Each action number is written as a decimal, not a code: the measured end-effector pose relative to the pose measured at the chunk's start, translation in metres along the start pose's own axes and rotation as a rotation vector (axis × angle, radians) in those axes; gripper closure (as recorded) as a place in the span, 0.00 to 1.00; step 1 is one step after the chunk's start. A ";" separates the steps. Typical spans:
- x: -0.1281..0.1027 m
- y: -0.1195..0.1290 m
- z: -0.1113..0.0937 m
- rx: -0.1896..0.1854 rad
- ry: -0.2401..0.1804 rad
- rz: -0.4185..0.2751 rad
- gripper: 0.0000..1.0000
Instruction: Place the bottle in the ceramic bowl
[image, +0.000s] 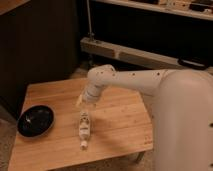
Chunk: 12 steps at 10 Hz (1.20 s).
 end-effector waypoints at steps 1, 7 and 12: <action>0.001 0.000 0.007 0.011 0.014 -0.003 0.35; 0.017 -0.017 0.058 0.040 0.099 0.010 0.35; 0.016 -0.008 0.071 0.038 0.154 -0.001 0.66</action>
